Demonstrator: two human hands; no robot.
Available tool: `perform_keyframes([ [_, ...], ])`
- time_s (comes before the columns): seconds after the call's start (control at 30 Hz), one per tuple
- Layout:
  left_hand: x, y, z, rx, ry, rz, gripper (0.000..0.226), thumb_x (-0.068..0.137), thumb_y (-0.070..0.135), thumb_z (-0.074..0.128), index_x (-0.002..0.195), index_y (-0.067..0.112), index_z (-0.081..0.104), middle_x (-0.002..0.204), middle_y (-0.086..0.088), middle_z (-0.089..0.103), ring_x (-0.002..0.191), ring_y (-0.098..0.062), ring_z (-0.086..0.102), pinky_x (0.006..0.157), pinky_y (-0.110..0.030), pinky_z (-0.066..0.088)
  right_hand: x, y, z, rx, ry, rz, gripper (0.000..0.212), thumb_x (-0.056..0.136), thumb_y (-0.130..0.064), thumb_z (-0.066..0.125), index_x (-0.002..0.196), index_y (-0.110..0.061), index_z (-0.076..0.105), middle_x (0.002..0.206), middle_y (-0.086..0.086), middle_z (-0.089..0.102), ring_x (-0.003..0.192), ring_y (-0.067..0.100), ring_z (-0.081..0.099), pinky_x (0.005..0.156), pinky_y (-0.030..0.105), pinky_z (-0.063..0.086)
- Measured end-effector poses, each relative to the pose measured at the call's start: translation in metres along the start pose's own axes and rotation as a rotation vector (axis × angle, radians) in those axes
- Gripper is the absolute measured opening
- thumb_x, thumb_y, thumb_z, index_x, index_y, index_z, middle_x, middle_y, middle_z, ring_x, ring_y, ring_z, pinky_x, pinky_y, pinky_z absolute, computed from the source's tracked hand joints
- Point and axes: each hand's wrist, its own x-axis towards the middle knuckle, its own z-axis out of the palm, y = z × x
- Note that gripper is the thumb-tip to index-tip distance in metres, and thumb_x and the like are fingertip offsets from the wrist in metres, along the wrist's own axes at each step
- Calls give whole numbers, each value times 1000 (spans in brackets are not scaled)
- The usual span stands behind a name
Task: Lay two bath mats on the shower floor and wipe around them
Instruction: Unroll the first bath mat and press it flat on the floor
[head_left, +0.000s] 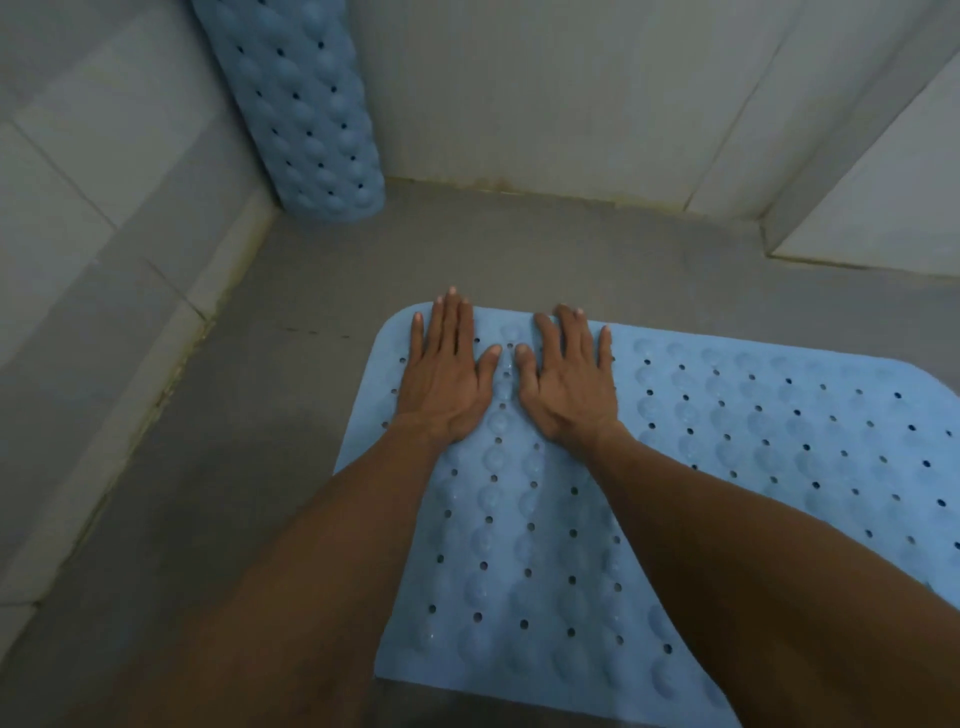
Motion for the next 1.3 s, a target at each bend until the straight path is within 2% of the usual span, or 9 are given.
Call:
perform_keyframes([
  [0.13,1,1,-2,32,18,-10,73,101,50,7,156,4,-2,165,-13,-7,153,-22,-8,124,-45,-4,0,-3,-4,2,-17,18,68,103,-55,15,161,-21,15,170,7,5,157,20,-4,126,49,-9],
  [0.37,1,5,-6,34,-39,-43,73,101,50,10,157,3,4,165,-17,-3,153,-28,-5,124,-50,4,-3,-9,-7,5,27,57,65,103,-51,25,157,-16,29,168,10,17,157,23,7,127,50,0],
  [0.6,6,8,-11,57,-137,-84,72,101,51,11,157,8,-3,164,-16,-10,152,-27,-10,123,-50,2,2,-11,-9,-38,30,86,62,101,-48,36,152,-13,39,164,11,26,155,25,16,126,52,7],
  [0.83,3,7,-9,45,-92,-43,74,99,51,8,157,6,3,164,-18,-6,153,-29,-6,124,-50,2,-1,-10,-10,-16,39,74,62,101,-50,33,152,-14,38,165,10,25,155,25,14,126,51,5],
  [1.0,1,6,-6,73,-79,-47,75,98,53,8,157,6,4,164,-17,-4,153,-28,-4,124,-49,-1,-5,-9,-7,53,126,63,60,100,-50,34,147,-13,42,161,11,31,152,27,21,125,52,8],
  [1.13,0,10,-8,133,-102,-68,75,100,54,9,157,6,0,164,-16,-7,152,-27,-9,123,-48,-5,-7,-4,-10,136,61,33,65,102,-53,29,153,-12,33,165,10,21,155,25,10,126,50,-1],
  [1.3,0,32,-27,392,-140,-32,71,102,46,5,155,1,-8,163,-17,-16,151,-28,-14,123,-46,-8,-24,22,-37,247,-49,-5,67,106,-49,24,161,-12,15,170,7,3,157,20,-6,126,43,-9],
])
